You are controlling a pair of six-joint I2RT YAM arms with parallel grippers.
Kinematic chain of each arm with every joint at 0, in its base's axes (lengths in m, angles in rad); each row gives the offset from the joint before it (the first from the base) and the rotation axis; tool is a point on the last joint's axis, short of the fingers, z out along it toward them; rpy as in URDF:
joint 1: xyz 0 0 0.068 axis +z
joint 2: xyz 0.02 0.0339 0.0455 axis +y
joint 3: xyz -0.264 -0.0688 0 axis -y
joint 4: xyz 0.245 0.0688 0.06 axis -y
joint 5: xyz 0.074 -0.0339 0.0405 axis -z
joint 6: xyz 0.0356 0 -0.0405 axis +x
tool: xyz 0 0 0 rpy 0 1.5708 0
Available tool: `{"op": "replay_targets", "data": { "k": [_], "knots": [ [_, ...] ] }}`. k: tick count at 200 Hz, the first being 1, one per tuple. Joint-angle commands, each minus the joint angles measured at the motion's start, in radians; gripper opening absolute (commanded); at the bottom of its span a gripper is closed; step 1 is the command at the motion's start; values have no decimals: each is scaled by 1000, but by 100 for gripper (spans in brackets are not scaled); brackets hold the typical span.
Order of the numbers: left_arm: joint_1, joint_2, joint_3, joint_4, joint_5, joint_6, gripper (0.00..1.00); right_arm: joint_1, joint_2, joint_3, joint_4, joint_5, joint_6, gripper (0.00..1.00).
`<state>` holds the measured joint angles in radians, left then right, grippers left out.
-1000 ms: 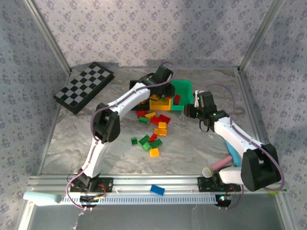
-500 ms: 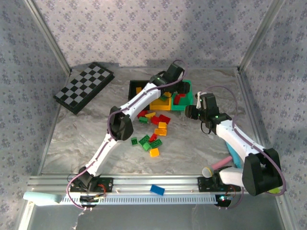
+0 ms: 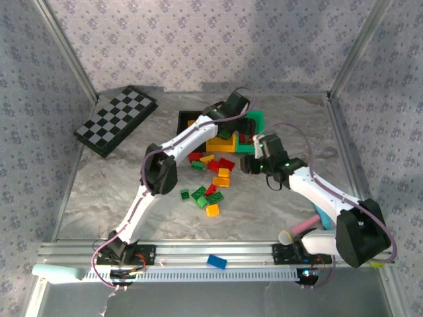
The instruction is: Sort the legos into containers by color
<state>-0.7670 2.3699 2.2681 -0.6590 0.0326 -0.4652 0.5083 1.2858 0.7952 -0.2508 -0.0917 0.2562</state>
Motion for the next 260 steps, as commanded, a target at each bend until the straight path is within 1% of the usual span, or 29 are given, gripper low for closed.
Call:
{"op": "replay_targets", "data": {
  "k": [1,17,41,78,116,156,161,178,204,234,260],
  "knots": [
    [-1,-197,-201,161,-58,16,64,92,37,0,-62,-8,-10,55],
    [0,-294,-381,249,-88,0,64,139,81,5,-52,-14,3,55],
    [3,-411,-568,313,-132,-32,64,202,151,39,-28,5,1,56],
    [15,-569,-820,386,-204,-83,63,214,265,141,-5,-17,-29,56],
    [78,-690,-988,397,-215,-157,63,210,412,291,-41,-15,-67,57],
    [114,-809,-1128,406,-265,-172,63,202,490,389,-73,2,-71,57],
    [117,-821,-1143,403,-274,-175,63,203,501,431,-81,5,-78,57],
    [133,-861,-1191,401,-294,-188,63,202,532,478,-106,3,-98,57],
    [167,-907,-1248,400,-296,-203,63,204,578,538,-131,-33,-138,57],
    [193,-940,-1294,402,-293,-222,63,205,643,618,-178,-46,-178,57],
    [201,-957,-1315,404,-292,-228,62,205,688,689,-244,-30,-207,56]
  ]
}}
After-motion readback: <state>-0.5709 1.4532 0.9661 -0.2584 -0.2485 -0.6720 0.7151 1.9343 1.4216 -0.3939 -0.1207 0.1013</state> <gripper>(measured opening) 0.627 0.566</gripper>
